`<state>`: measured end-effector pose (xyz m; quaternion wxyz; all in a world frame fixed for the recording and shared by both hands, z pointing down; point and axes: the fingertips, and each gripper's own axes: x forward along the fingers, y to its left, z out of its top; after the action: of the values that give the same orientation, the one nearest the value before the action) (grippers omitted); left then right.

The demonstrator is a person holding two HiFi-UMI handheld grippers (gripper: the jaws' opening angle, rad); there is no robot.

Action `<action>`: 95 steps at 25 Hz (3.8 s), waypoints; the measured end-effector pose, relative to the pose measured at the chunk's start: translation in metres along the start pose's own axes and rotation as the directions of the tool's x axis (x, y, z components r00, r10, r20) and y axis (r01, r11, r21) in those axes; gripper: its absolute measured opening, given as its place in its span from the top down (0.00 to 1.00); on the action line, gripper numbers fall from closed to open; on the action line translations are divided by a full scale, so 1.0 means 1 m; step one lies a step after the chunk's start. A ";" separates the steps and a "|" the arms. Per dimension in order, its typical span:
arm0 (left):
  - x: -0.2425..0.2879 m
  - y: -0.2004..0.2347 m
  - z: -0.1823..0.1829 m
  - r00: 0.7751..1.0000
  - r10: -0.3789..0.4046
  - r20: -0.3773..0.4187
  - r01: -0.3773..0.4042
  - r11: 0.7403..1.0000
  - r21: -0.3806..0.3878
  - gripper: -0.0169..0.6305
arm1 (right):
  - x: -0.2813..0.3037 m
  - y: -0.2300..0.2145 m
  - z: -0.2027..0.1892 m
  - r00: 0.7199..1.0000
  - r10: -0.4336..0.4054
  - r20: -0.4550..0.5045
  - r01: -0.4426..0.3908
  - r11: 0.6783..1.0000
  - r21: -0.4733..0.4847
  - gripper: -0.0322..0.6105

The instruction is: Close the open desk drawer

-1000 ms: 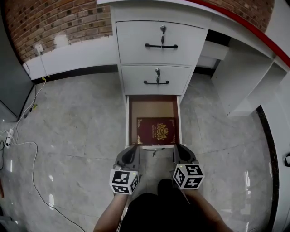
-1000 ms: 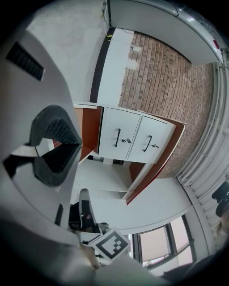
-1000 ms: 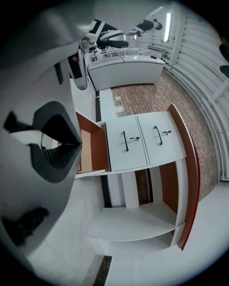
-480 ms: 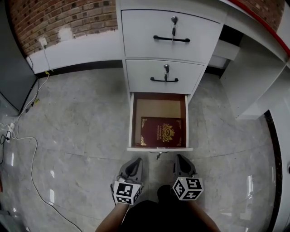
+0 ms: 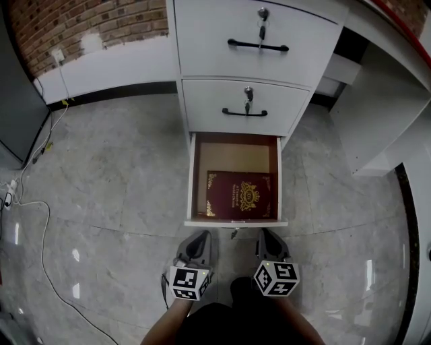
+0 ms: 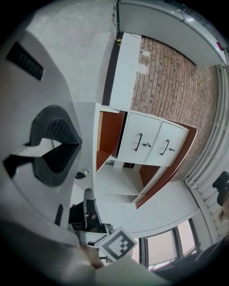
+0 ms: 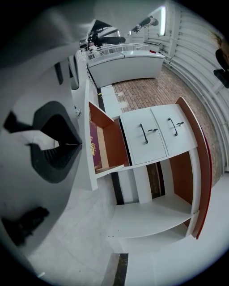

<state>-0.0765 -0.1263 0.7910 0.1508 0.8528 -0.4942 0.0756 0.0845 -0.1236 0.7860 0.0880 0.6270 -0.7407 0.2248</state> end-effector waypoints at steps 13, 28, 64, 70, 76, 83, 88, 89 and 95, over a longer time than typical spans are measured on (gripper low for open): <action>0.006 0.007 0.012 1.000 0.015 -0.006 -0.015 0.998 -0.053 0.96 | 0.002 0.001 0.005 1.000 0.011 0.013 -0.012 0.997 0.074 0.93; 0.007 0.008 0.042 0.999 -0.014 0.044 0.016 0.999 -0.041 0.96 | 0.001 0.007 0.036 0.995 0.009 0.101 -0.015 0.998 0.065 0.93; 0.053 0.026 0.105 0.999 0.019 0.033 -0.019 1.000 -0.003 0.96 | 0.041 0.004 0.106 0.980 0.000 0.198 -0.002 1.000 0.009 0.93; 0.067 0.035 0.110 0.999 0.030 0.043 -0.029 0.999 -0.029 0.96 | 0.056 0.004 0.113 0.982 0.007 0.190 -0.008 1.000 0.002 0.93; 0.079 0.041 0.114 0.999 0.028 0.037 -0.026 0.999 -0.042 0.96 | 0.069 0.000 0.119 0.984 0.008 0.177 -0.010 1.000 0.010 0.93; 0.096 0.047 0.121 0.999 0.026 0.034 -0.025 0.999 -0.043 0.96 | 0.085 -0.005 0.128 0.985 0.005 0.171 -0.009 1.000 0.024 0.93; 0.106 0.051 0.126 0.999 0.029 0.039 -0.027 0.999 -0.041 0.96 | 0.095 -0.007 0.135 0.982 0.011 0.187 -0.015 1.000 0.021 0.93; 0.108 0.052 0.127 0.999 0.030 0.039 -0.029 0.999 -0.038 0.96 | 0.097 -0.008 0.136 0.982 0.014 0.190 -0.019 1.000 0.021 0.93; 0.120 0.056 0.131 0.999 0.032 0.036 -0.031 0.999 -0.024 0.96 | 0.109 -0.011 0.142 0.979 0.024 0.201 -0.026 1.000 0.007 0.93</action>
<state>-0.0680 -0.2942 0.7107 0.1504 0.8442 -0.5113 0.0565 0.0948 -0.2845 0.7077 0.0070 0.6375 -0.7525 0.1651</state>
